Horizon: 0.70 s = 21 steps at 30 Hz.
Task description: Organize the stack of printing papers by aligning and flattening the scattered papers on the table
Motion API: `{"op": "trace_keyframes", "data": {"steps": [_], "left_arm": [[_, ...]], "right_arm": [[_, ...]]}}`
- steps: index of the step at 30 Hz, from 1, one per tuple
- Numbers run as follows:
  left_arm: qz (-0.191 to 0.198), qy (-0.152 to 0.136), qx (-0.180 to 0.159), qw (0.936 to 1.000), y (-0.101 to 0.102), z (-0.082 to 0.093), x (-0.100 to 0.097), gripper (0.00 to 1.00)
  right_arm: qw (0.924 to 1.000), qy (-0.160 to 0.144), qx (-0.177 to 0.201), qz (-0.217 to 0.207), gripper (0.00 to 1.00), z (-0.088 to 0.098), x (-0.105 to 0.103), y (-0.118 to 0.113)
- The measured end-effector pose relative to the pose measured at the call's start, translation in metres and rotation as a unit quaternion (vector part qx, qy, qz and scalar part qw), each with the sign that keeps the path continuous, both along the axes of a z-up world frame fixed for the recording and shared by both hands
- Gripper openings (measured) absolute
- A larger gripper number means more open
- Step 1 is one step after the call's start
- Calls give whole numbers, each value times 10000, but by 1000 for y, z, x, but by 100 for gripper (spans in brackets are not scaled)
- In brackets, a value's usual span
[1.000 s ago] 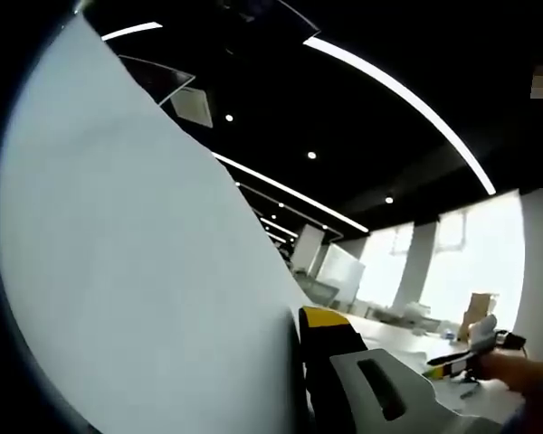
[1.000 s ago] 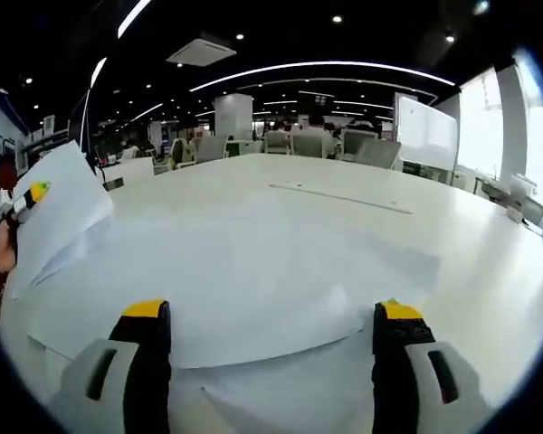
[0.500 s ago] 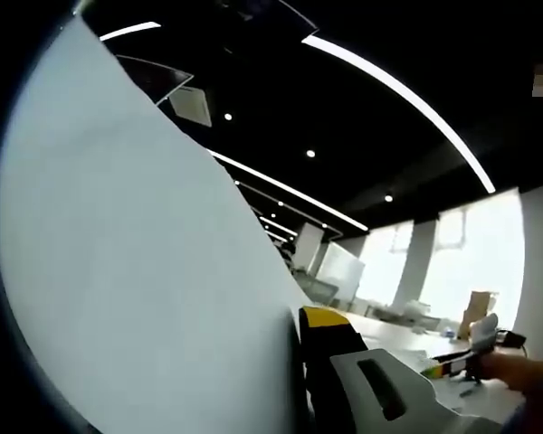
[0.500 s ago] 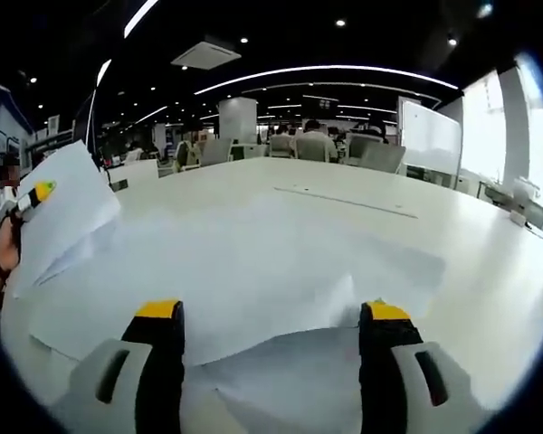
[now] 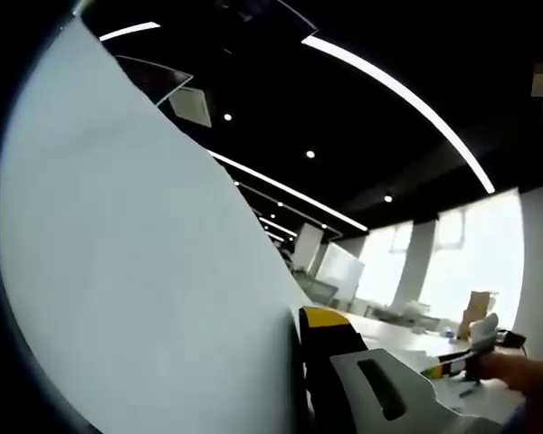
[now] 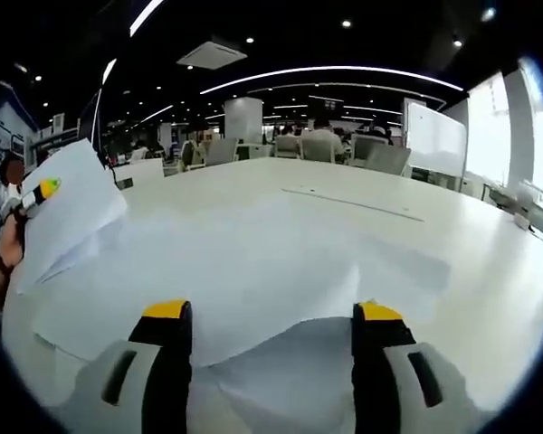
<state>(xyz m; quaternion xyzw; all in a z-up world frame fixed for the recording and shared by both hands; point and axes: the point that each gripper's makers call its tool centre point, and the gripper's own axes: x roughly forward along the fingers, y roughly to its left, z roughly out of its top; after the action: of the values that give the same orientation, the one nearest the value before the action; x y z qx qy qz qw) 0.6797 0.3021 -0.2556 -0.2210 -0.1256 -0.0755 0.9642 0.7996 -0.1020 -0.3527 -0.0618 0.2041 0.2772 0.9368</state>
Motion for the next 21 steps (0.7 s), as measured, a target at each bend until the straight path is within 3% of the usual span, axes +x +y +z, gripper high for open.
{"op": "trace_keyframes", "data": {"steps": [6,14,18,21], "left_arm": [[4,-11,-14,10000,0,0,0,10],[7,-23,-20,10000,1,1,0,10],[1,-24,-21,10000,1,1,0,10],[0,-27,-27,10000,1,1,-1,10]], "right_arm": [[9999,-136,-100,23,49,3,0,-3],[9983,-425,-370,150,44,7,-4,2],[9986,-411,-333,101,44,6,-4,2],[9987,-400,-325,62,38,6,-5,0]]}}
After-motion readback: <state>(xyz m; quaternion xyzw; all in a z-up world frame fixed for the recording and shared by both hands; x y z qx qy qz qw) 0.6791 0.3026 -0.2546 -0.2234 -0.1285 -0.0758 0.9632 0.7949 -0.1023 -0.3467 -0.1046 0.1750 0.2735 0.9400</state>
